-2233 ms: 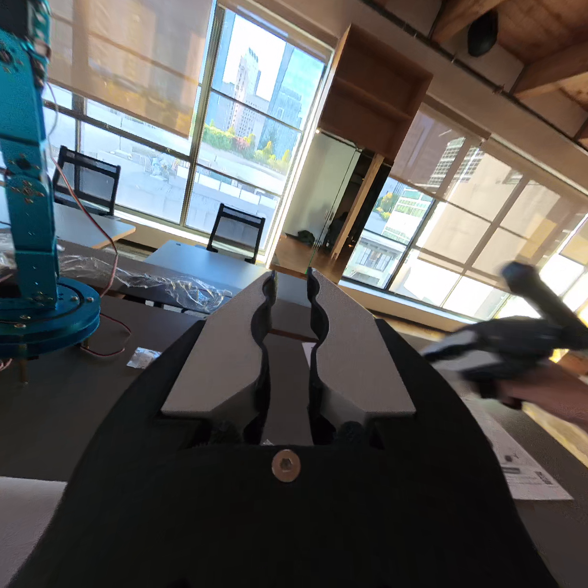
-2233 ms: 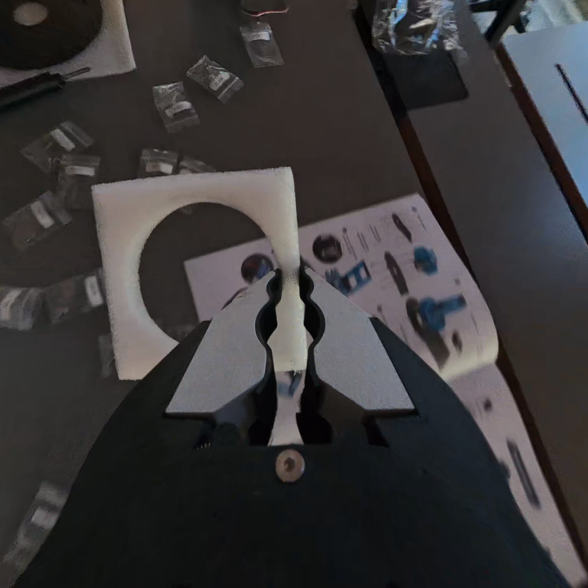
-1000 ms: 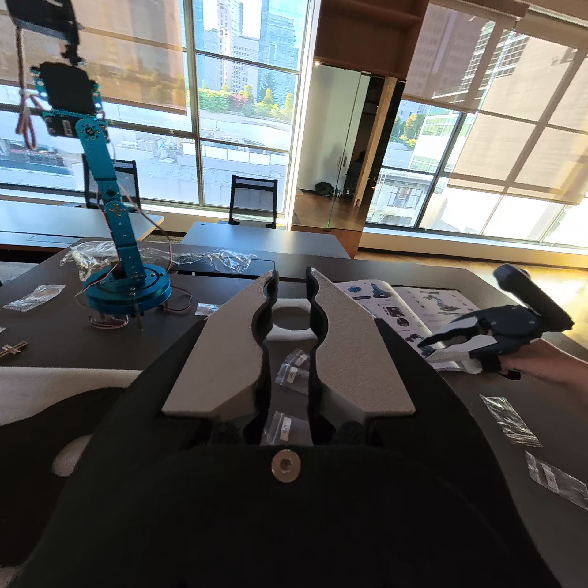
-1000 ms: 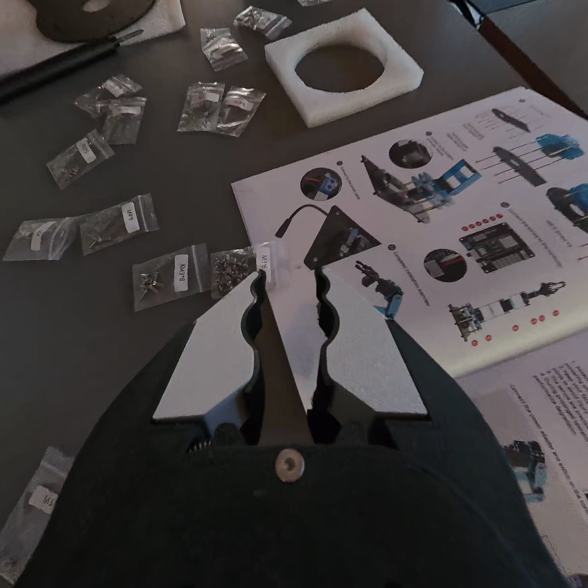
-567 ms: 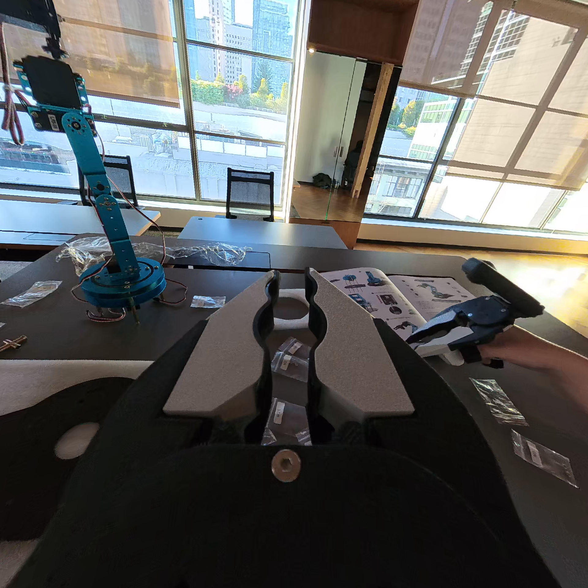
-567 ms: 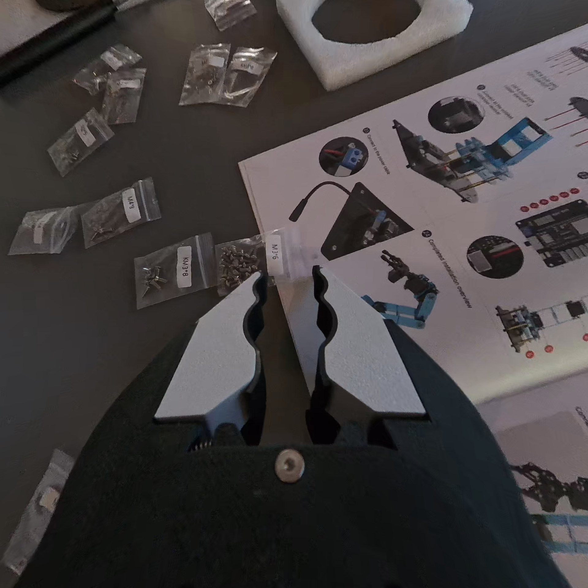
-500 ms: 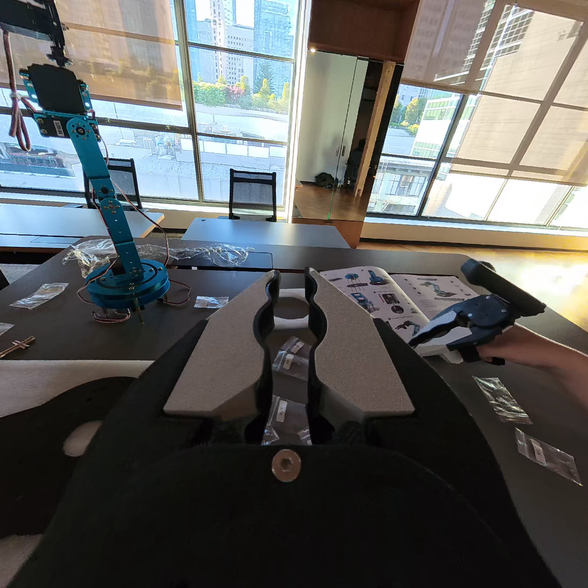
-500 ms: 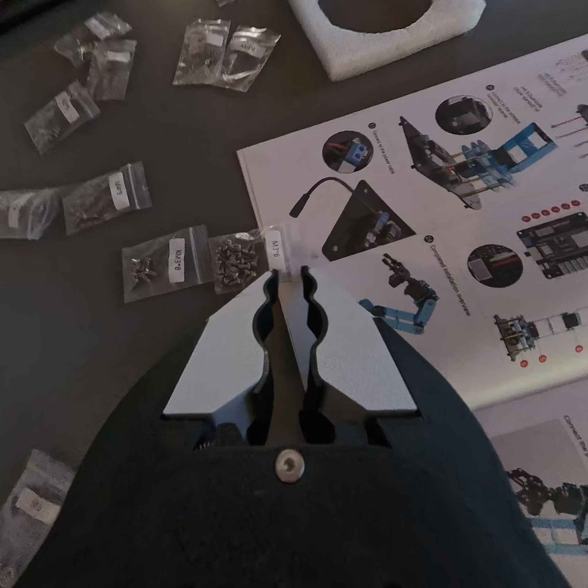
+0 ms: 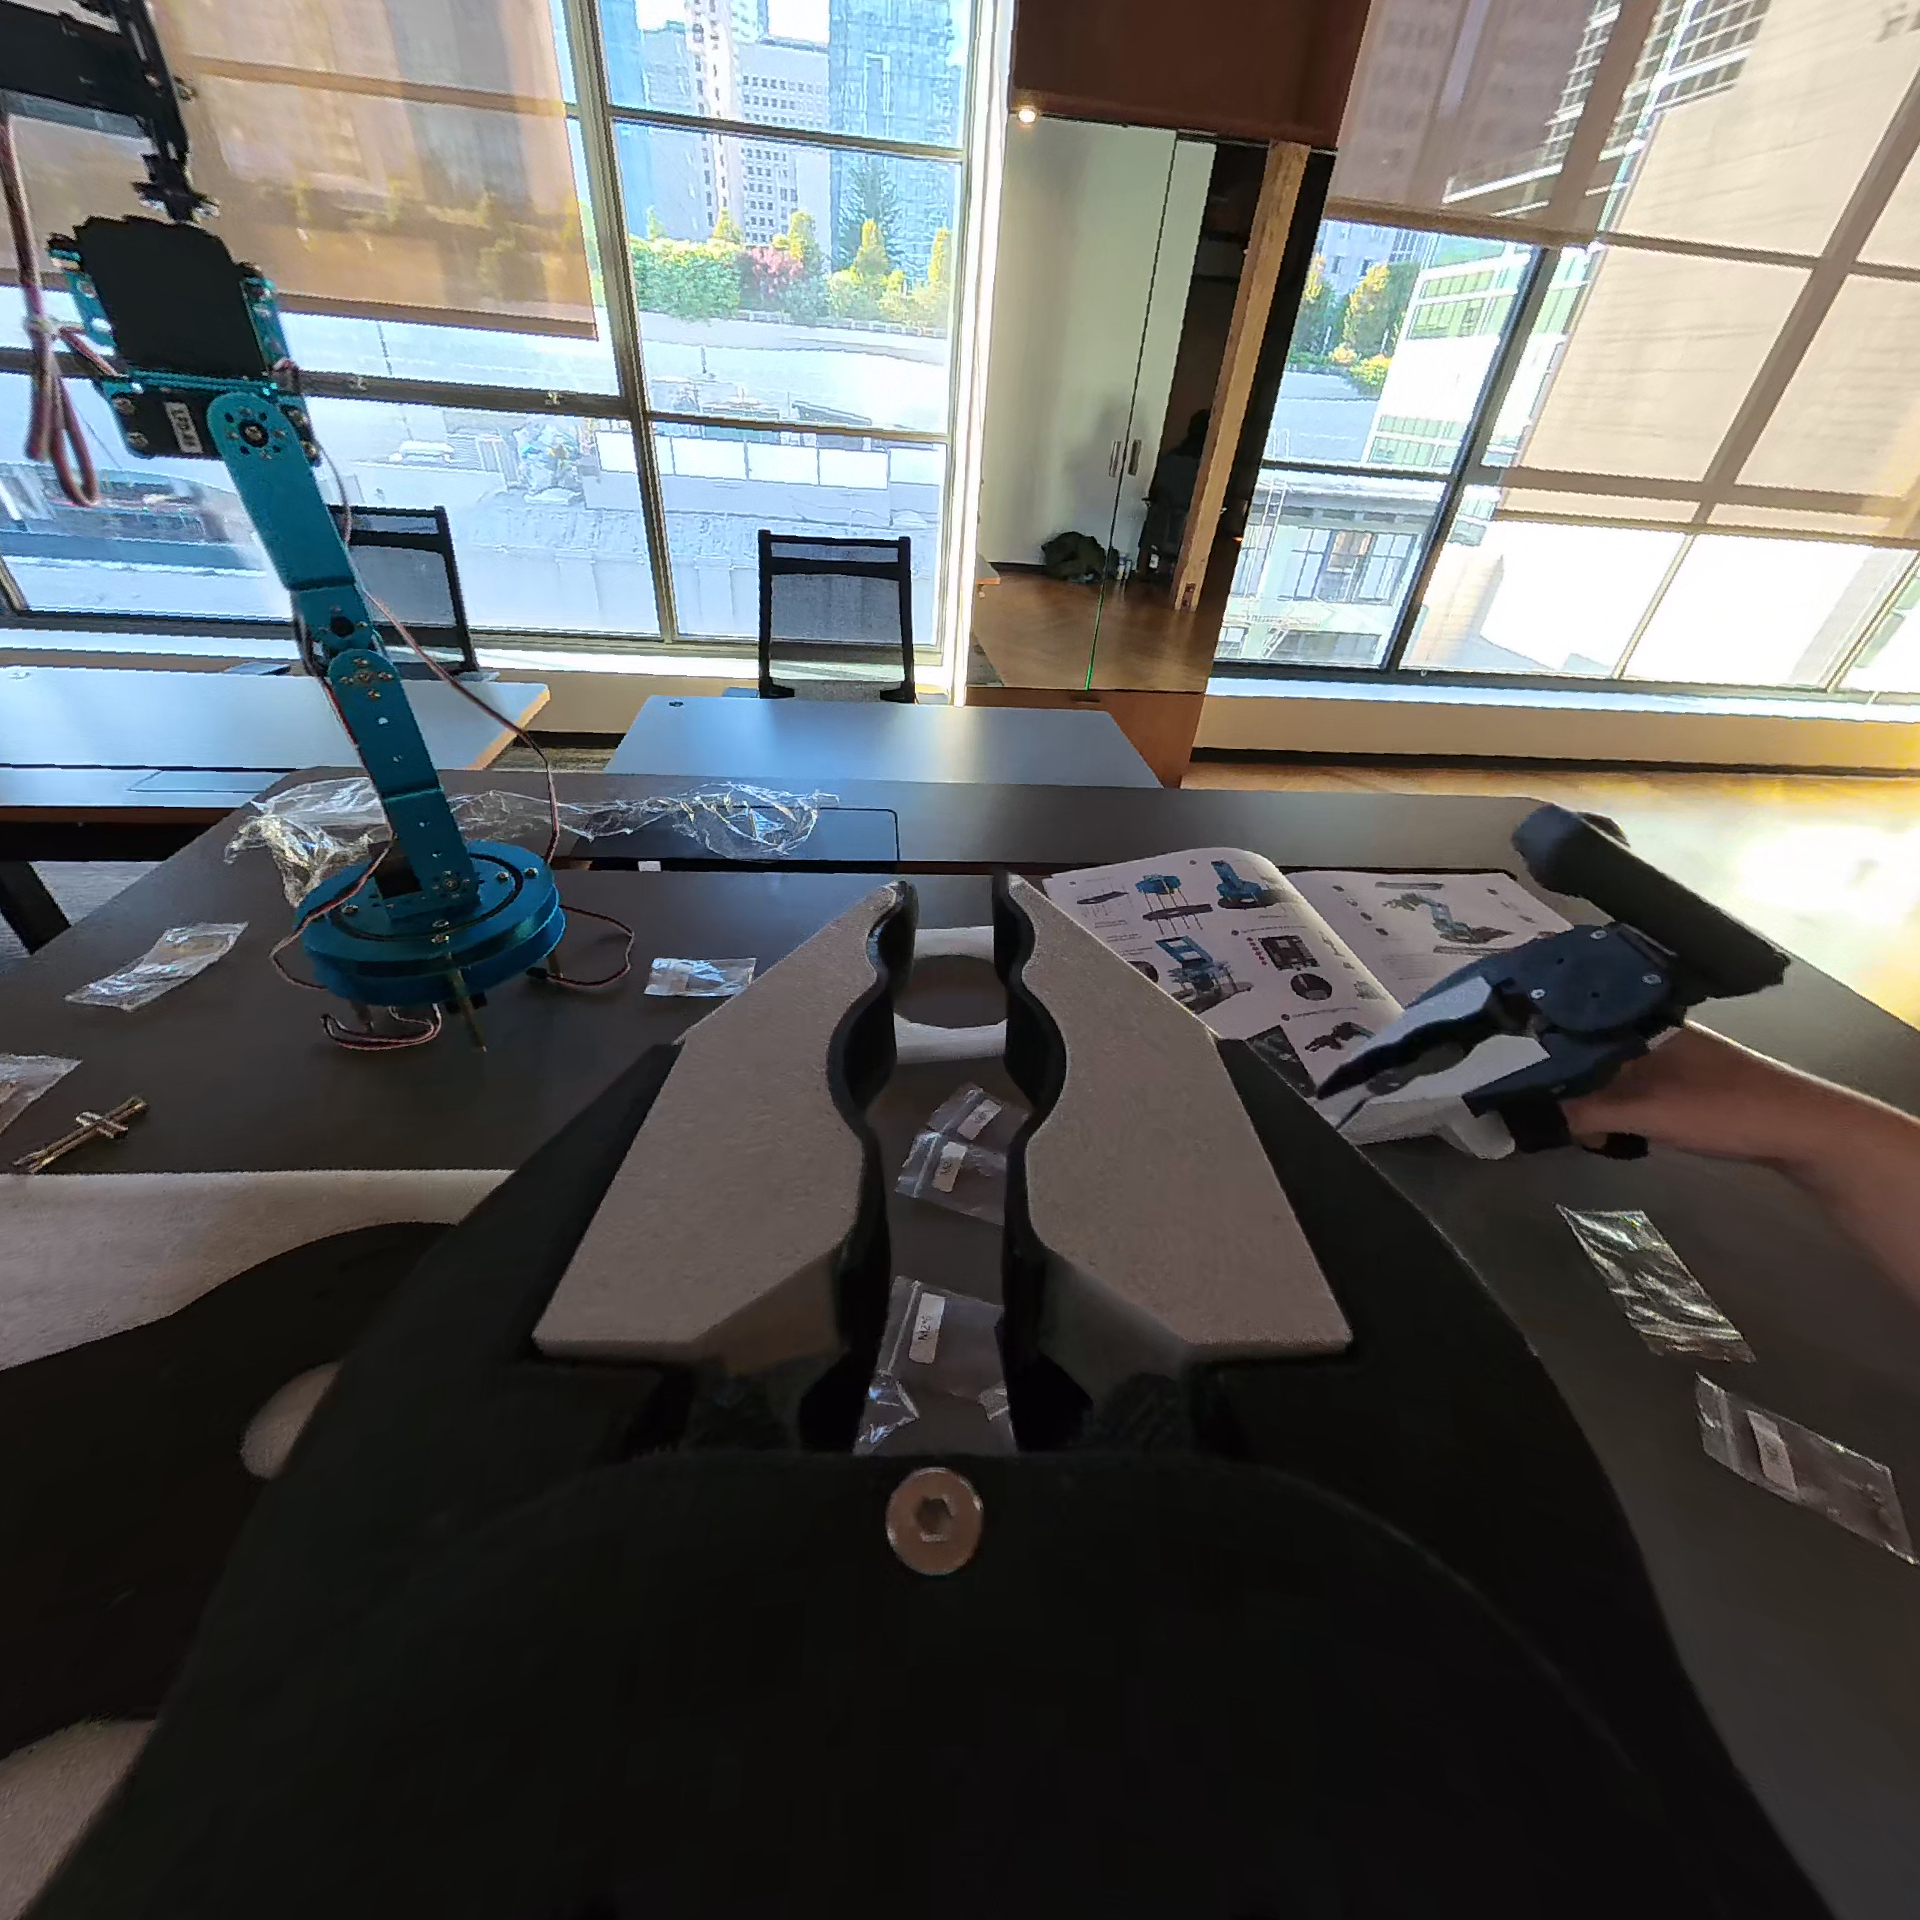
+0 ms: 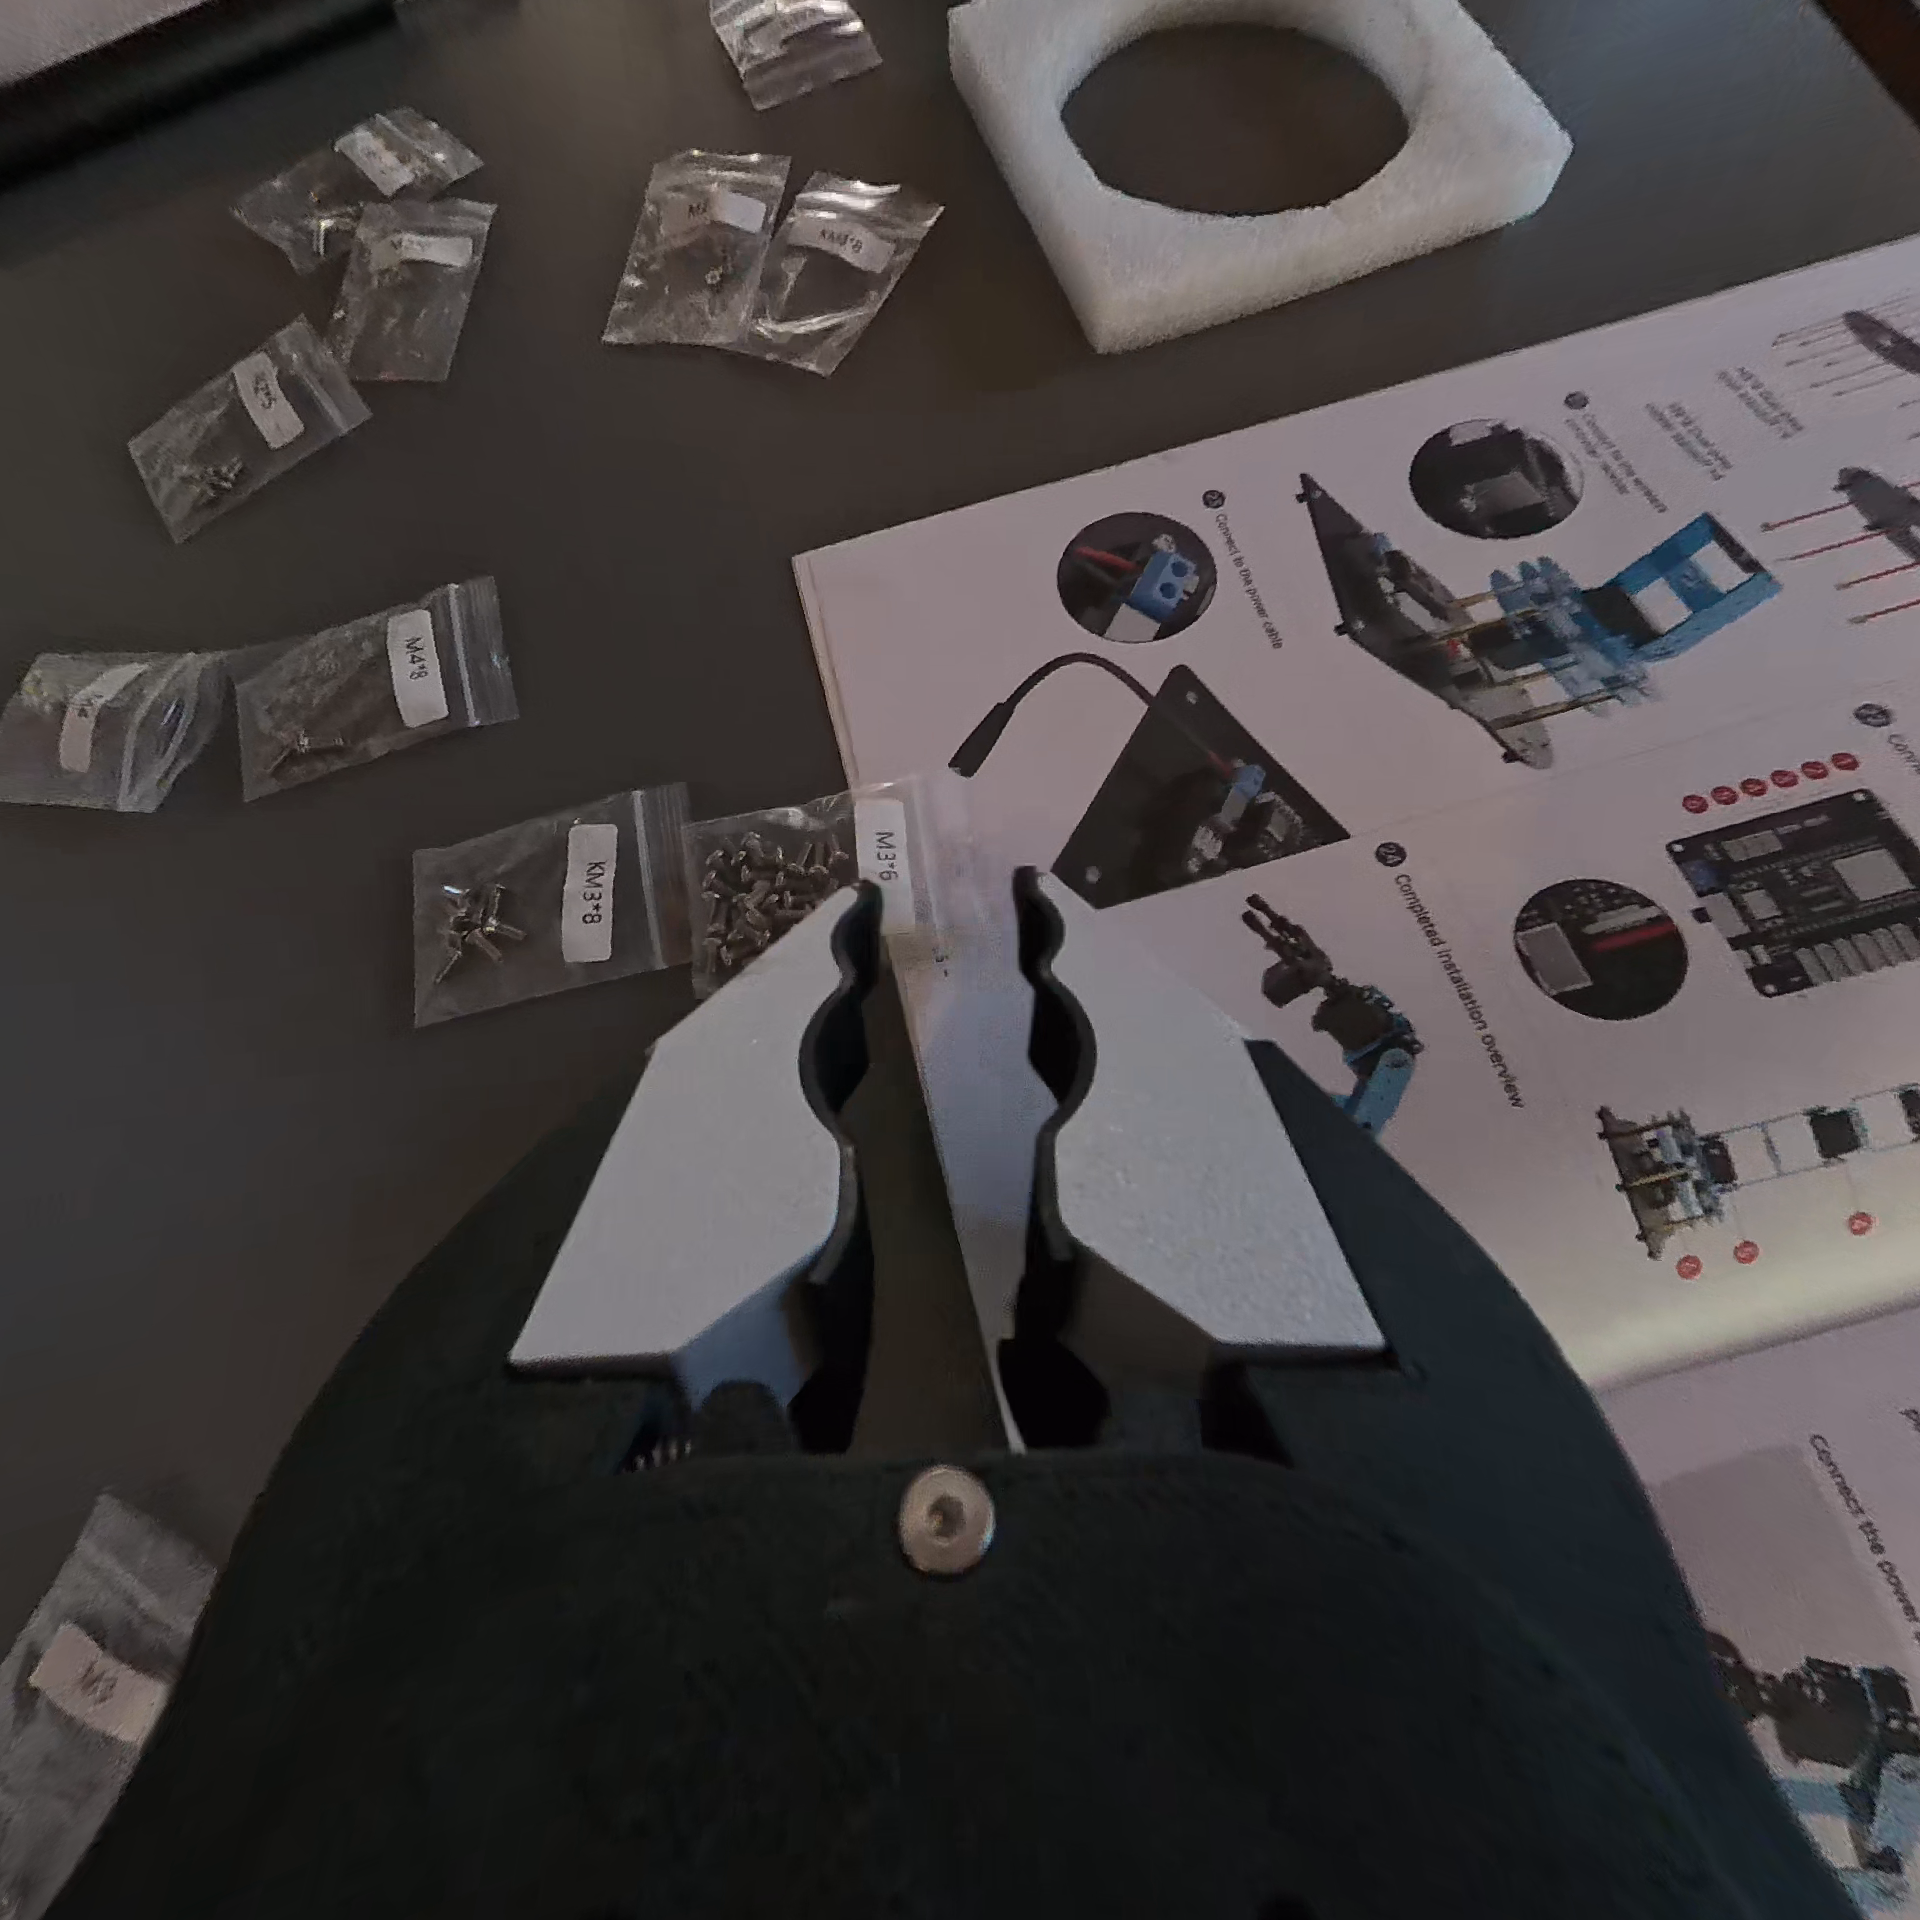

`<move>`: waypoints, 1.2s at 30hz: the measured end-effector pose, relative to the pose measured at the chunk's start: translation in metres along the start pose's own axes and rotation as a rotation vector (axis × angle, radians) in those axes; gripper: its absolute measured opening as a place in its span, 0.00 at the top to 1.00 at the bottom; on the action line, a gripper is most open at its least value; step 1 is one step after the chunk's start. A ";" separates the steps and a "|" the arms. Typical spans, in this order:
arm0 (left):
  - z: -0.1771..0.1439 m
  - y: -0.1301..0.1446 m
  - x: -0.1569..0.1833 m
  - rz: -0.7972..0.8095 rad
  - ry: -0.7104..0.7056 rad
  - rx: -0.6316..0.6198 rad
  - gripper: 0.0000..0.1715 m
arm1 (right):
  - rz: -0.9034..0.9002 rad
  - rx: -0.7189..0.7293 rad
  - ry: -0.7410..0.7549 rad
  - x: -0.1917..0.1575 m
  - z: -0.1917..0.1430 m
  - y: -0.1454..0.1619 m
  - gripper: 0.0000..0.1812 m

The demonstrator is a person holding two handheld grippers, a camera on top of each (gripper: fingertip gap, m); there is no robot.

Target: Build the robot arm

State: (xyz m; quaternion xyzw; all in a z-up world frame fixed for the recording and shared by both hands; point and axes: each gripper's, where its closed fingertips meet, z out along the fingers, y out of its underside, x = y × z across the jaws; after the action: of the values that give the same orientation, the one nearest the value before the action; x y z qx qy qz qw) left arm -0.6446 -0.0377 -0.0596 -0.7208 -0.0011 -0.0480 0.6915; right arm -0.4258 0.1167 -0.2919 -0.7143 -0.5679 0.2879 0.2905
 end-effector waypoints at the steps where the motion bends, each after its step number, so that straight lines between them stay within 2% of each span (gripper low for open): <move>1: 0.002 0.000 0.002 0.002 0.005 -0.002 0.93 | 0.016 -0.032 -0.020 -0.001 0.002 0.003 0.85; 3: 0.005 -0.002 0.006 0.006 0.017 -0.001 0.93 | 0.014 -0.085 -0.027 -0.001 0.007 0.006 0.84; 7: 0.010 -0.003 0.014 0.027 0.030 -0.006 0.93 | -0.126 -0.120 -0.020 -0.012 0.009 0.007 1.00; 15: 0.022 0.004 0.024 0.030 0.061 -0.040 0.93 | -0.133 -0.051 -0.041 -0.012 -0.001 0.000 1.00; 17: 0.027 0.011 0.027 0.019 0.079 -0.067 0.93 | -0.110 -0.043 -0.027 -0.005 -0.002 -0.004 0.88; 18: 0.030 0.014 0.030 0.013 0.092 -0.081 0.93 | -0.087 -0.059 -0.033 -0.002 -0.001 -0.002 0.85; 22: 0.041 0.020 0.041 0.002 0.136 -0.115 0.92 | -0.085 -0.134 -0.074 -0.005 0.010 0.007 0.80; 28: 0.052 0.023 0.053 0.014 0.167 -0.136 0.92 | -0.186 -0.143 -0.102 -0.022 0.016 0.004 0.98; 32: 0.063 0.035 0.064 0.024 0.205 -0.182 0.92 | -0.196 -0.115 -0.097 -0.021 0.012 0.000 0.99; 36: 0.076 0.059 0.078 -0.006 0.288 -0.249 0.91 | -0.222 -0.008 -0.057 -0.015 -0.010 -0.024 0.99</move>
State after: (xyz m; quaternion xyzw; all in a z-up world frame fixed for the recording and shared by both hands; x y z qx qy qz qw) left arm -0.5581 0.0308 -0.1162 -0.7865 0.1015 -0.1525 0.5898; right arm -0.4368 0.1053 -0.2658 -0.6395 -0.6529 0.2718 0.3013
